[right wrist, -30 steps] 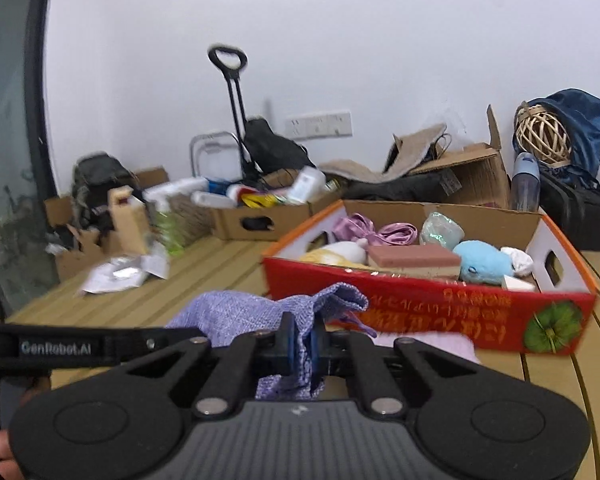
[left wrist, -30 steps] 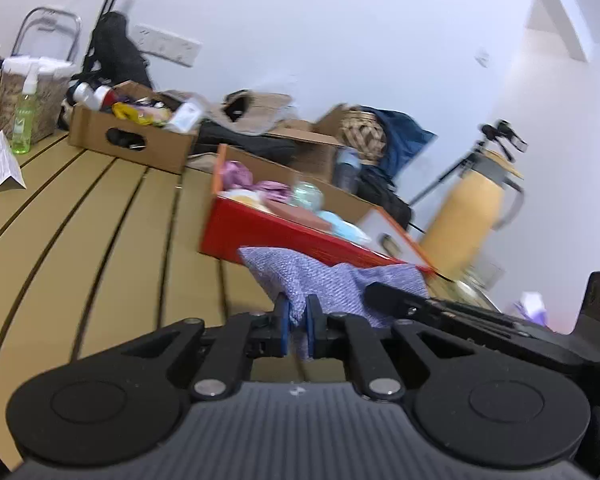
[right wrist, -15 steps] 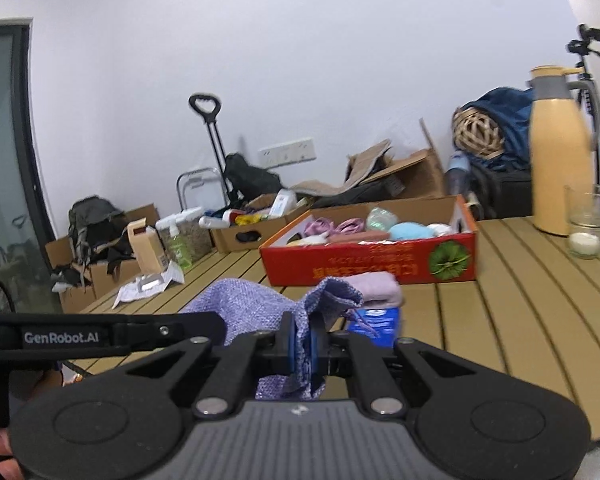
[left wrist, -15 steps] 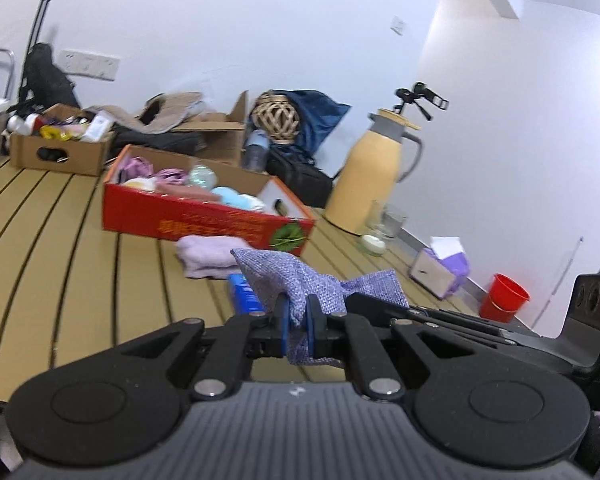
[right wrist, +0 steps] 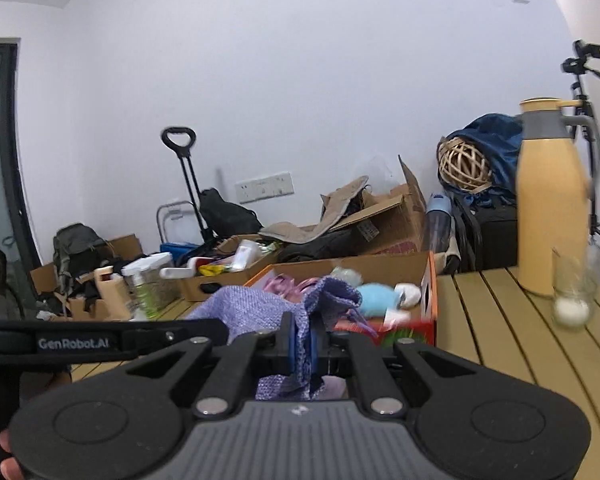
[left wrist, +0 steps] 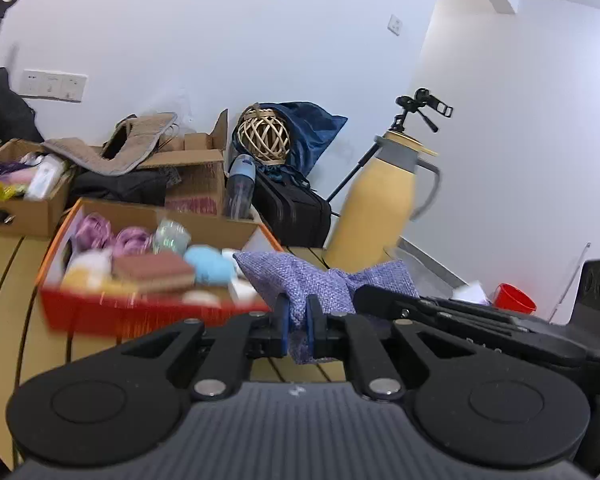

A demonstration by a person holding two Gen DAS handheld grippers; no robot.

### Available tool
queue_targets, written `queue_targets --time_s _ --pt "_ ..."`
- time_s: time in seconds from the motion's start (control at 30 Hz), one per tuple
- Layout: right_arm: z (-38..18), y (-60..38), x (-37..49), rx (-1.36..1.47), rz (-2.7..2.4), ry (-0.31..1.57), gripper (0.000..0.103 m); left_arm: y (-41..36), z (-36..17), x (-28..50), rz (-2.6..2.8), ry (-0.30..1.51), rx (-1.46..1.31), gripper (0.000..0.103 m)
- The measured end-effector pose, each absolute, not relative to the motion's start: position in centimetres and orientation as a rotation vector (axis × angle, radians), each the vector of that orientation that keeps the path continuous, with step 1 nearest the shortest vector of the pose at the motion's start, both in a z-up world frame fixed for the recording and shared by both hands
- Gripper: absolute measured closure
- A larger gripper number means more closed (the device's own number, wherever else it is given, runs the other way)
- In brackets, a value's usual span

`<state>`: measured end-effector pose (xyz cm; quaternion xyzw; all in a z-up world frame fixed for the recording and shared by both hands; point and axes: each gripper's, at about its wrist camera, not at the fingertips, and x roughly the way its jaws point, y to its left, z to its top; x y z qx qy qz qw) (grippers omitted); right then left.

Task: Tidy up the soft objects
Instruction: 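Carry the purple towel into the box and open both grippers, then withdraw both grippers from the box back over the table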

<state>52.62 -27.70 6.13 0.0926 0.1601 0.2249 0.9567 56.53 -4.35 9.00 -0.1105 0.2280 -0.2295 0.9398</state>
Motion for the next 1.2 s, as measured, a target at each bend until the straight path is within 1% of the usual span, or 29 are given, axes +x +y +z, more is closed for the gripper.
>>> queue_targets --time_s 0.13,0.27,0.43,0.53,0.6,0.67,0.73,0.77,0.8,0.87,0.93,0.97,1.03,1.1,1.17,1.2 --pt "7.7 -27.1 61.5 0.115 0.43 0.403 0.096 -6.0 7.7 65.7 -0.45 0.583 -0.237 0.094" --pt "6.8 -24.8 69.6 -0.119 0.376 0.54 0.096 -7.0 4.2 71.7 -0.43 0.688 -0.247 0.094" --pt "3.7 -22.4 75.8 -0.26 0.36 0.685 0.096 -7.6 0.1 74.8 -0.443 0.793 -0.228 0.094" --pt "1.9 -21.2 77.5 -0.352 0.375 0.8 0.096 -7.1 -1.1 75.1 -0.445 0.785 -0.215 0.092" --pt "0.8 -20.7 78.5 -0.367 0.386 0.86 0.095 -6.3 -1.3 75.1 -0.447 0.777 -0.223 0.088" --pt "0.3 -20.6 79.0 -0.367 0.377 0.867 0.093 -5.8 -1.1 74.9 -0.461 0.773 -0.239 0.077" --pt "-0.1 -20.6 79.1 -0.367 0.361 0.869 0.092 -5.3 -0.6 74.4 -0.452 0.762 -0.234 0.07" --pt "-0.1 -20.7 79.0 -0.36 0.357 0.87 0.092 -4.8 -0.3 74.1 -0.455 0.753 -0.23 0.067" --pt "-0.1 -21.0 78.8 -0.349 0.354 0.87 0.092 -4.6 0.2 73.6 -0.451 0.747 -0.228 0.067" --pt "0.5 -21.4 78.7 -0.338 0.329 0.864 0.083 -3.7 1.3 72.7 -0.433 0.728 -0.22 0.067" --pt "1.2 -22.0 78.3 -0.338 0.317 0.845 0.056 -2.8 2.6 71.8 -0.406 0.71 -0.205 0.067" --pt "2.1 -22.2 77.6 -0.333 0.323 0.824 0.053 -2.3 3.4 71.2 -0.396 0.7 -0.193 0.067" --pt "3.7 -22.6 76.7 -0.315 0.332 0.79 0.052 -1.4 5.1 70.0 -0.376 0.677 -0.169 0.067" --pt "6.0 -22.9 75.0 -0.312 0.332 0.741 0.052 -0.7 7.2 68.0 -0.354 0.641 -0.126 0.064" --pt "8.4 -23.1 72.9 -0.309 0.332 0.698 0.051 0.0 9.0 65.9 -0.336 0.607 -0.081 0.056" --pt "9.4 -23.3 72.0 -0.307 0.333 0.678 0.051 0.3 9.7 64.7 -0.33 0.591 -0.06 0.056"
